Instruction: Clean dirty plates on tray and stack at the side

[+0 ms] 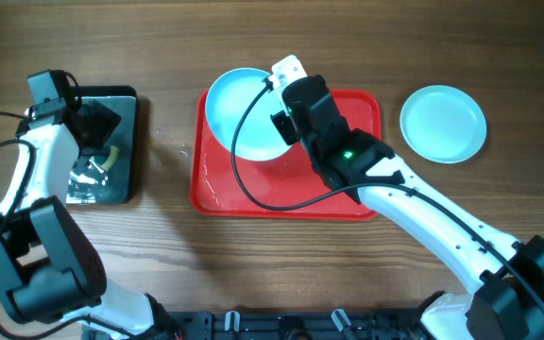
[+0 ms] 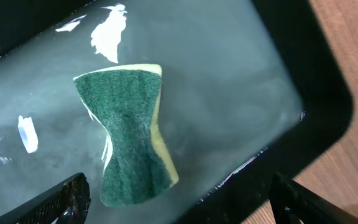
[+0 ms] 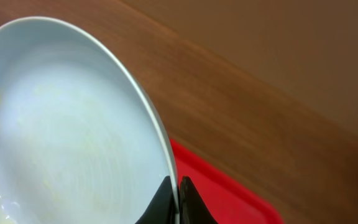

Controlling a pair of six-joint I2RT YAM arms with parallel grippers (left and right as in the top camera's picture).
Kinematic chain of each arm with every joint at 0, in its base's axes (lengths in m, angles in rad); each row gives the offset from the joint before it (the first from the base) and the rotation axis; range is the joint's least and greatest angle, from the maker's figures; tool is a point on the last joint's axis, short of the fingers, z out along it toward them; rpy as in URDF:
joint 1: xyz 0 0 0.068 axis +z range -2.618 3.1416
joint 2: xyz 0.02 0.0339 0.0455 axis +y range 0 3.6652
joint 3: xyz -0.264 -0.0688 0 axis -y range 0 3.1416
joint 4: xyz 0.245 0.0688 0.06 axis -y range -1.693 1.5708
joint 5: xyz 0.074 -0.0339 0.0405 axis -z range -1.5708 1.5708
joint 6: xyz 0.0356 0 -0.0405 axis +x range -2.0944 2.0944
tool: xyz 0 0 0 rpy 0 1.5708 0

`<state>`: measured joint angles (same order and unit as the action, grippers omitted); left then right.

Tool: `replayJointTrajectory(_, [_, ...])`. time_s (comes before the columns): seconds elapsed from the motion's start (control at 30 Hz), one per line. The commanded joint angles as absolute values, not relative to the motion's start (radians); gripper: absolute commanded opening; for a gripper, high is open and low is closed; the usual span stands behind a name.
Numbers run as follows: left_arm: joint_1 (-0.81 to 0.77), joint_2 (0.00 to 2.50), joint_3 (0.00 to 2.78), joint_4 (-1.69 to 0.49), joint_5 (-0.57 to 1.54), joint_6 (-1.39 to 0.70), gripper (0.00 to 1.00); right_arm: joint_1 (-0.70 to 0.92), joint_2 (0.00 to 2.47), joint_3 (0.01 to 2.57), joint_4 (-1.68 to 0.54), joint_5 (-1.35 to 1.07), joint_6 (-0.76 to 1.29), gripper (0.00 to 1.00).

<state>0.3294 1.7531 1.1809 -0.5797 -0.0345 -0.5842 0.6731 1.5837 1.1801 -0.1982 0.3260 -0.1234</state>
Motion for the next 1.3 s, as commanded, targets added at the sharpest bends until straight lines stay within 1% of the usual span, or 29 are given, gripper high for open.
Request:
replayJointTrajectory(0.0, [0.332, 1.644, 1.179, -0.578, 0.043, -0.580, 0.91, 0.698, 1.534, 1.185, -0.155, 0.447, -0.437, 0.04])
replayJointTrajectory(0.03, [0.332, 1.618, 1.179, -0.579, 0.066, -0.580, 0.92, 0.722, 1.526, 1.185, -0.126, 0.553, -0.571, 0.04])
replayJointTrajectory(0.07, [0.332, 1.597, 1.179, -0.579, 0.085, -0.580, 1.00, 0.750, 1.522, 1.185, -0.083, 0.675, -0.714, 0.04])
replayJointTrajectory(0.1, [0.332, 1.584, 1.178, -0.579, 0.095, -0.580, 1.00, 0.780, 1.522, 1.185, -0.019, 0.802, -0.892, 0.04])
replayJointTrajectory(0.17, [0.332, 1.578, 1.178, -0.579, 0.096, -0.580, 1.00, 0.832, 1.522, 1.185, 0.131, 0.981, -1.262, 0.04])
replayJointTrajectory(0.23, [0.332, 1.581, 1.178, -0.579, 0.096, -0.580, 1.00, 0.871, 1.522, 1.185, 0.289, 1.083, -1.539, 0.04])
replayJointTrajectory(0.3, [0.332, 1.581, 1.178, -0.579, 0.096, -0.580, 1.00, 0.910, 1.522, 1.185, 0.444, 1.137, -1.721, 0.04])
replayJointTrajectory(0.33, [0.332, 1.581, 1.178, -0.579, 0.096, -0.580, 1.00, 0.941, 1.522, 1.185, 0.535, 1.149, -1.772, 0.04])
replayJointTrajectory(0.4, [0.332, 1.581, 1.178, -0.579, 0.096, -0.580, 1.00, 0.989, 1.522, 1.185, 0.566, 1.148, -1.752, 0.04])
replayJointTrajectory(0.43, [0.332, 1.581, 1.178, -0.579, 0.096, -0.580, 1.00, 1.013, 1.523, 1.184, 0.535, 1.145, -1.686, 0.04])
replayJointTrajectory(0.5, [0.332, 1.581, 1.178, -0.579, 0.096, -0.580, 1.00, 1.016, 1.526, 1.174, 0.376, 1.093, -1.436, 0.04])
replayJointTrajectory(0.57, [0.332, 1.581, 1.178, -0.579, 0.096, -0.580, 1.00, 0.976, 1.538, 1.168, -0.004, 0.907, -1.094, 0.04])
replayJointTrajectory(0.63, [0.332, 1.581, 1.178, -0.579, 0.096, -0.580, 1.00, 0.920, 1.569, 1.168, -0.266, 0.624, -0.882, 0.04])
replayJointTrajectory(0.67, [0.332, 1.581, 1.178, -0.579, 0.096, -0.580, 1.00, 0.898, 1.579, 1.168, -0.296, 0.586, -0.763, 0.04])
replayJointTrajectory(0.73, [0.332, 1.581, 1.178, -0.579, 0.096, -0.580, 1.00, 0.874, 1.573, 1.168, -0.269, 0.671, -0.596, 0.04])
replayJointTrajectory(0.77, [0.332, 1.581, 1.178, -0.579, 0.096, -0.580, 1.00, 0.859, 1.556, 1.168, -0.210, 0.754, -0.546, 0.04])
replayJointTrajectory(0.83, [0.332, 1.581, 1.178, -0.579, 0.096, -0.580, 1.00, 0.811, 1.497, 1.175, -0.062, 0.831, -0.543, 0.04])
replayJointTrajectory(0.87, [0.332, 1.581, 1.178, -0.579, 0.096, -0.580, 1.00, 0.778, 1.461, 1.175, -0.015, 0.822, -0.527, 0.04])
replayJointTrajectory(0.93, [0.332, 1.581, 1.178, -0.579, 0.096, -0.580, 1.00, 0.696, 1.399, 1.174, -0.002, 0.771, -0.432, 0.04])
replayJointTrajectory(0.97, [0.332, 1.581, 1.178, -0.579, 0.096, -0.580, 1.00, 0.640, 1.369, 1.174, -0.031, 0.729, -0.355, 0.04])
replayJointTrajectory(1.07, [0.332, 1.581, 1.178, -0.579, 0.096, -0.580, 1.00, 0.403, 1.302, 1.174, -0.215, 0.474, -0.056, 0.04])
replayJointTrajectory(1.13, [0.332, 1.581, 1.178, -0.579, 0.096, -0.580, 1.00, 0.191, 1.301, 1.174, -0.339, 0.240, 0.140, 0.04])
replayJointTrajectory(1.17, [0.332, 1.581, 1.178, -0.579, 0.096, -0.580, 1.00, 0.097, 1.314, 1.171, -0.376, 0.154, 0.209, 0.04])
replayJointTrajectory(1.2, [0.332, 1.581, 1.178, -0.579, 0.096, -0.580, 1.00, -0.034, 1.342, 1.169, -0.421, 0.059, 0.281, 0.04])
replayJointTrajectory(1.27, [0.332, 1.581, 1.178, -0.579, 0.096, -0.580, 1.00, -0.205, 1.406, 1.168, -0.464, -0.012, 0.345, 0.04])
